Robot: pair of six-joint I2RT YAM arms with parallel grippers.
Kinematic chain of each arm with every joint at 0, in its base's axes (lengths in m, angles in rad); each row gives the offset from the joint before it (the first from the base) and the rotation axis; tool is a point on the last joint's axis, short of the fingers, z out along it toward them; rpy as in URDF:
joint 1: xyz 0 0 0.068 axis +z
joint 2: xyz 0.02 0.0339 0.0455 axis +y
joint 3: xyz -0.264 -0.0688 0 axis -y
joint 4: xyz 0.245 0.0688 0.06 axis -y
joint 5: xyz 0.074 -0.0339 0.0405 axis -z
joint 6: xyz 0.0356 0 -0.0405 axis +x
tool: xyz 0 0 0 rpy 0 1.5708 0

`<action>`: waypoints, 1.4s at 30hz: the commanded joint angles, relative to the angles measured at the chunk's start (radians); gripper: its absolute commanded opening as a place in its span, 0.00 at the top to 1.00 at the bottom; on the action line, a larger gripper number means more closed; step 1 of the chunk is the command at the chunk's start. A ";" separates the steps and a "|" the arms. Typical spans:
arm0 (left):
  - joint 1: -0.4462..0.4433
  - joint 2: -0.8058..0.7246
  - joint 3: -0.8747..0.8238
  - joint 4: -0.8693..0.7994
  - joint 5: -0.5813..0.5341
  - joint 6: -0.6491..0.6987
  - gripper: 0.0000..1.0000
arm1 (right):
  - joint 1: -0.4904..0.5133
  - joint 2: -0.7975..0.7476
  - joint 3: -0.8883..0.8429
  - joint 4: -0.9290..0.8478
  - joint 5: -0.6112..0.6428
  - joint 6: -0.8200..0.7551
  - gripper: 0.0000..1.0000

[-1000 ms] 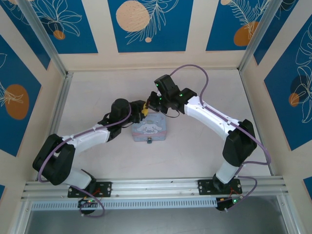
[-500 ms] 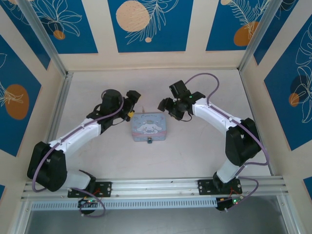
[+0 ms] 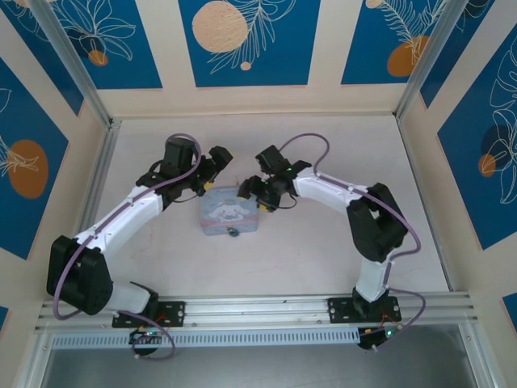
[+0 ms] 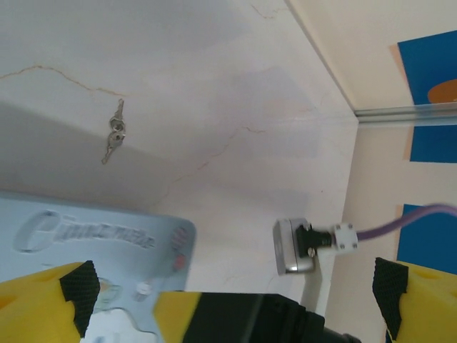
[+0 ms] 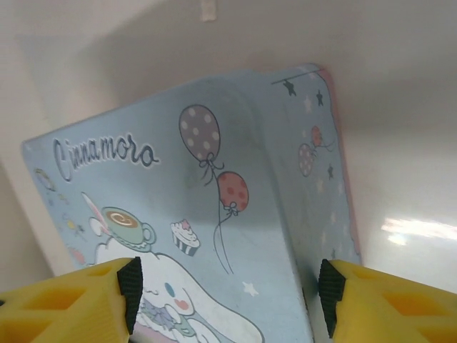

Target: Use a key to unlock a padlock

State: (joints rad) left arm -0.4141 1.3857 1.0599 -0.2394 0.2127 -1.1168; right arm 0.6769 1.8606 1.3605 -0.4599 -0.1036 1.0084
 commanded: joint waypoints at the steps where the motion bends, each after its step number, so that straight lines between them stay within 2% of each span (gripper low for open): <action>1: 0.013 0.007 0.020 -0.048 0.011 0.038 0.00 | 0.033 0.064 0.131 0.030 -0.088 0.008 0.32; 9: 0.052 -0.025 -0.009 -0.041 0.010 0.040 0.00 | -0.048 0.111 0.255 -0.146 0.102 -0.041 0.33; 16: 0.084 -0.025 -0.009 -0.039 0.023 0.055 0.00 | -0.086 0.288 0.498 -0.307 0.187 -0.140 0.37; 20: 0.107 -0.021 -0.006 -0.041 0.042 0.058 0.00 | -0.081 0.379 0.613 -0.391 0.180 -0.157 0.52; 26: 0.126 -0.015 0.007 -0.035 0.066 0.058 0.00 | -0.022 0.389 0.564 -0.376 0.150 -0.129 0.91; 29: 0.133 -0.014 0.010 -0.032 0.075 0.058 0.00 | 0.023 0.388 0.557 -0.355 0.130 -0.120 1.00; 34: 0.139 -0.014 0.004 -0.026 0.080 0.058 0.00 | 0.069 0.420 0.623 -0.343 0.099 -0.120 1.00; 38: 0.144 -0.008 0.004 -0.018 0.089 0.057 0.00 | 0.043 0.459 0.700 -0.396 0.162 -0.136 0.96; 39: 0.145 -0.006 0.003 -0.015 0.091 0.055 0.00 | 0.035 0.464 0.704 -0.394 0.181 -0.136 0.92; 41: 0.145 0.001 0.006 -0.009 0.096 0.053 0.00 | 0.015 0.481 0.722 -0.397 0.220 -0.145 0.68; 42: 0.145 0.005 0.007 -0.007 0.098 0.054 0.00 | 0.007 0.492 0.735 -0.404 0.230 -0.152 0.60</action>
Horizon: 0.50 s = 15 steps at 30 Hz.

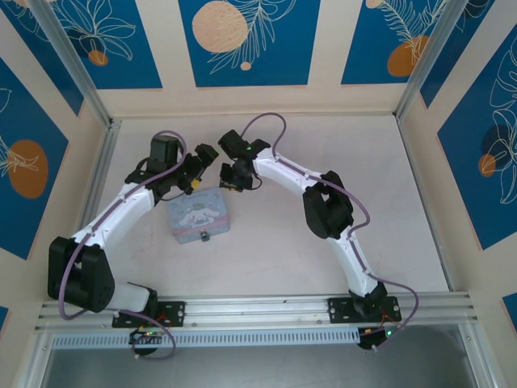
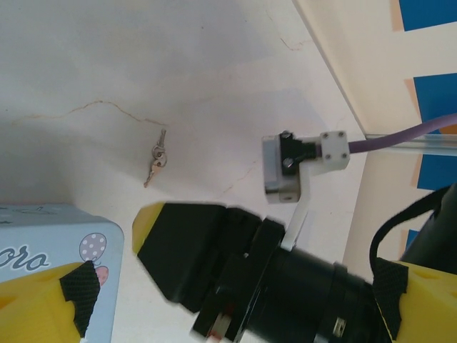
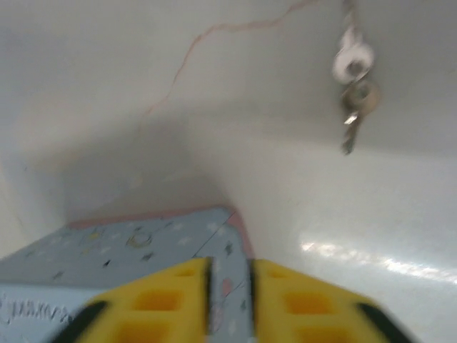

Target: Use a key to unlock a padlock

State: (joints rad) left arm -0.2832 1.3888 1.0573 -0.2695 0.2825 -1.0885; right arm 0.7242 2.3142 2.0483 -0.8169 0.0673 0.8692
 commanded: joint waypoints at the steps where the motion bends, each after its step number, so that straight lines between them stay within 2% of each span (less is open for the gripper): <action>1: 0.016 0.005 0.012 0.023 0.030 0.028 0.00 | -0.048 0.056 0.067 -0.056 0.073 -0.022 0.53; 5: 0.018 0.021 0.019 0.027 0.037 0.027 0.00 | -0.063 0.135 0.170 -0.108 0.124 -0.062 0.50; 11: 0.018 0.035 0.023 0.036 0.043 0.018 0.00 | -0.060 0.235 0.299 -0.166 0.168 -0.108 0.50; 15: 0.018 0.042 0.023 0.044 0.047 0.013 0.00 | -0.051 0.260 0.326 -0.179 0.185 -0.128 0.52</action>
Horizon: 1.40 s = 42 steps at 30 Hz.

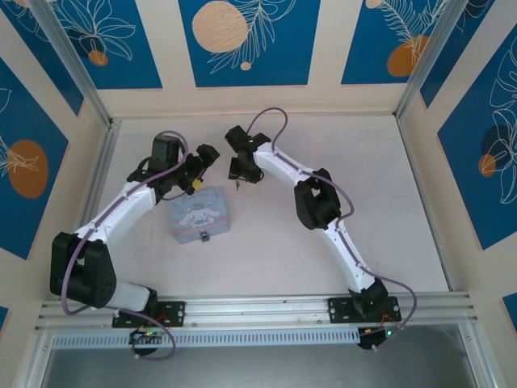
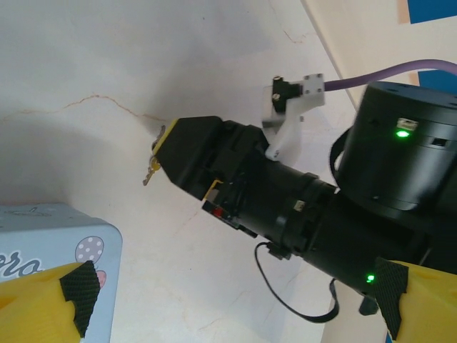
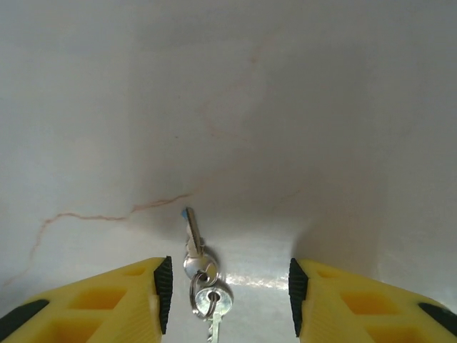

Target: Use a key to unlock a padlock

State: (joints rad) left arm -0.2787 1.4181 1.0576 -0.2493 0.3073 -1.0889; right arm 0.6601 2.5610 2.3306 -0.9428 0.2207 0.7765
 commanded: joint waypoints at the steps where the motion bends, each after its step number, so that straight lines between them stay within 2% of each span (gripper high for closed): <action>1: 0.013 0.014 0.022 0.026 0.022 0.014 0.00 | 0.015 0.016 0.044 -0.054 0.034 -0.039 0.53; 15: 0.013 0.033 0.014 0.056 0.038 -0.007 0.00 | 0.057 0.107 0.131 -0.129 0.108 -0.138 0.58; 25: 0.014 0.035 0.012 0.055 0.028 -0.017 0.00 | 0.076 0.142 0.135 -0.151 0.138 -0.169 0.67; 28: 0.013 0.035 0.016 0.052 0.025 -0.017 0.00 | 0.078 0.147 0.129 -0.149 0.131 -0.169 0.74; 34: 0.013 0.027 0.017 0.036 0.017 -0.019 0.00 | 0.063 0.132 0.124 -0.154 0.094 -0.169 1.00; 38: 0.013 0.017 0.016 0.018 0.016 -0.011 0.00 | 0.047 0.049 0.021 -0.127 0.094 -0.173 1.00; 42: 0.012 -0.002 0.002 0.004 0.016 -0.001 0.00 | 0.031 -0.129 -0.220 -0.019 0.083 -0.172 1.00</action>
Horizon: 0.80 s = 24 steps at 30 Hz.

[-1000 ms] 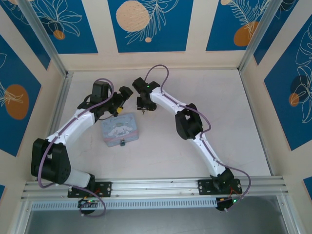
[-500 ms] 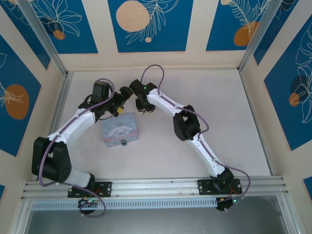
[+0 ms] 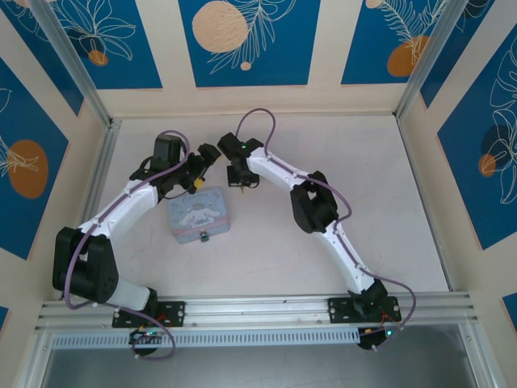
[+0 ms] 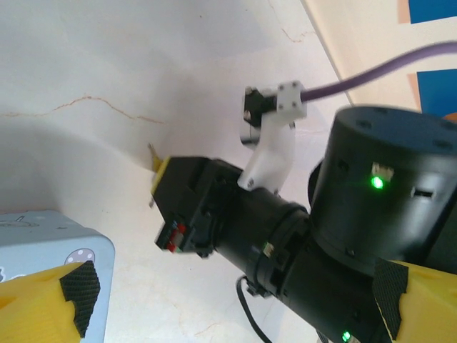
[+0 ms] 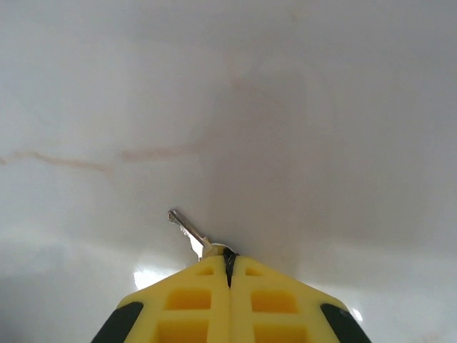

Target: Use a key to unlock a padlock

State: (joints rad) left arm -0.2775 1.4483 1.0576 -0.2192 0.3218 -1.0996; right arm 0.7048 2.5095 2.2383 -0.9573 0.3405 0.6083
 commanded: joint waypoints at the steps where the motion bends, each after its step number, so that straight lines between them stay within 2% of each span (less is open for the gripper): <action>1: 0.009 -0.040 -0.006 -0.028 0.002 0.009 0.00 | -0.020 -0.129 -0.198 0.027 -0.048 -0.002 1.00; 7: -0.029 -0.094 -0.049 -0.035 -0.015 -0.002 0.00 | -0.033 -0.424 -0.607 0.181 -0.087 0.015 1.00; 14: -0.149 -0.122 -0.093 -0.012 -0.071 -0.038 0.00 | -0.041 -0.719 -1.021 0.324 -0.131 0.063 1.00; 20: -0.269 -0.091 -0.113 0.035 -0.115 -0.078 0.00 | -0.056 -0.906 -1.233 0.380 -0.162 0.086 1.00; 24: -0.337 -0.055 -0.106 0.067 -0.135 -0.107 0.00 | -0.066 -1.019 -1.290 0.376 -0.176 0.102 1.00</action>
State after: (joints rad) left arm -0.5793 1.3663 0.9558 -0.1921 0.2241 -1.1725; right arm 0.6464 1.5688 0.9672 -0.6132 0.1974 0.6807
